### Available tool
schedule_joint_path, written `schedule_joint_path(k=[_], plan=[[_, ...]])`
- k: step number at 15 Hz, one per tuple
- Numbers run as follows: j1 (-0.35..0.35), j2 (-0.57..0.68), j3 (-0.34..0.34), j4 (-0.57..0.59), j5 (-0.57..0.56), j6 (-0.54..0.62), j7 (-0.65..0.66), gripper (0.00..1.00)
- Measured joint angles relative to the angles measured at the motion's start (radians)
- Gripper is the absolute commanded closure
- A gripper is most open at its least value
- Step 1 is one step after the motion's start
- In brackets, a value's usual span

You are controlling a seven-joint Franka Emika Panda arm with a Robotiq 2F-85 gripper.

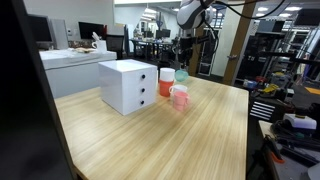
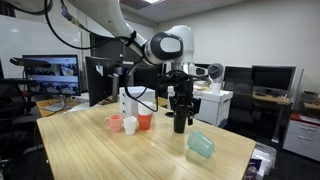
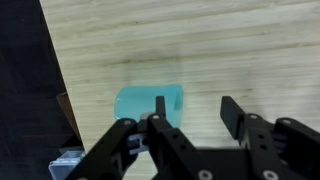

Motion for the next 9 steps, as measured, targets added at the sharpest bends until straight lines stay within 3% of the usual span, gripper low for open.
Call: schedule_joint_path(k=[2,9], plan=[[0.0,0.008,-0.008,0.0,-0.014,0.022,0.0,0.01],[0.005,0.044,-0.012,0.0,-0.126,0.149,0.0,0.0]])
